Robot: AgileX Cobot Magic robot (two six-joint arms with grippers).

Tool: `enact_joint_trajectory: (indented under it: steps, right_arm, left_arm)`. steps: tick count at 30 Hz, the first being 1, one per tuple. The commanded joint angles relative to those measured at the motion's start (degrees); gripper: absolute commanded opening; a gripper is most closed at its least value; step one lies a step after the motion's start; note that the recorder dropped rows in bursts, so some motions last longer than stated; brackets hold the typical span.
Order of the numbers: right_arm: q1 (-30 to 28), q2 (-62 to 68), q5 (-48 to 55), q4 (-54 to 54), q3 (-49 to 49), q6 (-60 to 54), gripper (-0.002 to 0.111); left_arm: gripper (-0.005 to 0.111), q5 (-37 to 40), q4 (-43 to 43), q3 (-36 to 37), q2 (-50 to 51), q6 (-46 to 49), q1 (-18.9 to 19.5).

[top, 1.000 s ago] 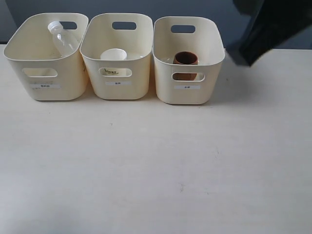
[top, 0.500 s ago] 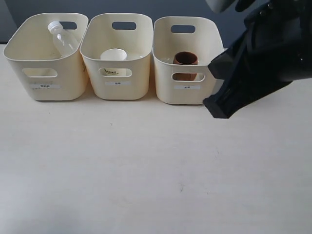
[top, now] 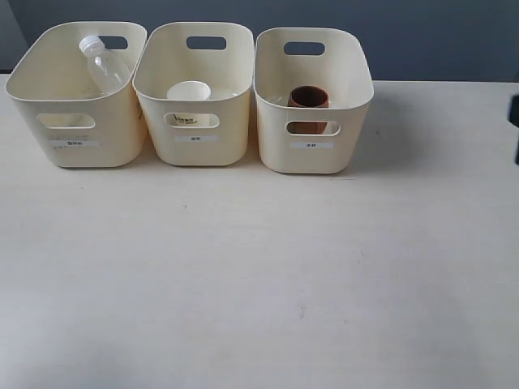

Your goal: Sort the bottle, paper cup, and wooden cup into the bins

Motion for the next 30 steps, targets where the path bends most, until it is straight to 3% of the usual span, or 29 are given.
enact_joint_trajectory:
  steps: [1, 10, 16, 27, 30]
  right_arm:
    - [-9.4, -10.9, -7.9, 3.1, 10.9, -4.5, -0.001]
    - [-19.3, -30.0, -17.0, 6.0, 26.5, -7.1, -0.001]
    - [-19.9, -37.5, -16.5, 5.5, 30.2, -9.3, -0.001]
    - [-19.9, -37.6, -13.7, 5.6, 30.2, -11.8, -0.001]
    - [-19.9, -37.6, -13.7, -1.0, 30.2, -8.2, -0.001]
  left_arm:
    - [0.0, 0.2, -0.1, 0.2, -0.2, -0.2, -0.3]
    - [0.0, 0.2, -0.1, 0.2, -0.2, -0.2, -0.3]
    - [0.0, 0.2, -0.1, 0.2, -0.2, -0.2, -0.3]
    - [0.0, 0.2, -0.1, 0.2, -0.2, -0.2, -0.3]
    - [0.0, 0.2, -0.1, 0.2, -0.2, -0.2, -0.3]
